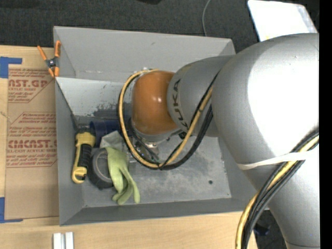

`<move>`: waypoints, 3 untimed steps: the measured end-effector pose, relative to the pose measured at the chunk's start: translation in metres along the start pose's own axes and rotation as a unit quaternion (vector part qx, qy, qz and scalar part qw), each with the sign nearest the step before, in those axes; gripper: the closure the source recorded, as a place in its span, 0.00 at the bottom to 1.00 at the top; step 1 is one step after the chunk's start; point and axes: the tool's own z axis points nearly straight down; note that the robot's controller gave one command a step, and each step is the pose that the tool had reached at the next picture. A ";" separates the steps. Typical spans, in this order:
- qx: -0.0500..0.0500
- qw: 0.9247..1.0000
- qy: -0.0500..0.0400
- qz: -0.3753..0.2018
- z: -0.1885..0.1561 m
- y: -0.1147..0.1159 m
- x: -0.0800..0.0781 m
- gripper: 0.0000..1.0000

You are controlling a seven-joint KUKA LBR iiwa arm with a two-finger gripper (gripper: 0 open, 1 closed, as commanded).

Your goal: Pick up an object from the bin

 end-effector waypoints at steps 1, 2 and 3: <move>0.001 1.000 0.007 -0.006 -0.007 0.017 -0.017 1.00; -0.001 0.999 0.003 -0.041 -0.031 0.006 -0.024 1.00; -0.001 0.999 0.004 0.047 -0.051 0.013 -0.020 1.00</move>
Offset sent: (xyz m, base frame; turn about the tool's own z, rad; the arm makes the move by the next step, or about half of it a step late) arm 0.0269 0.0040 0.0369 -0.0873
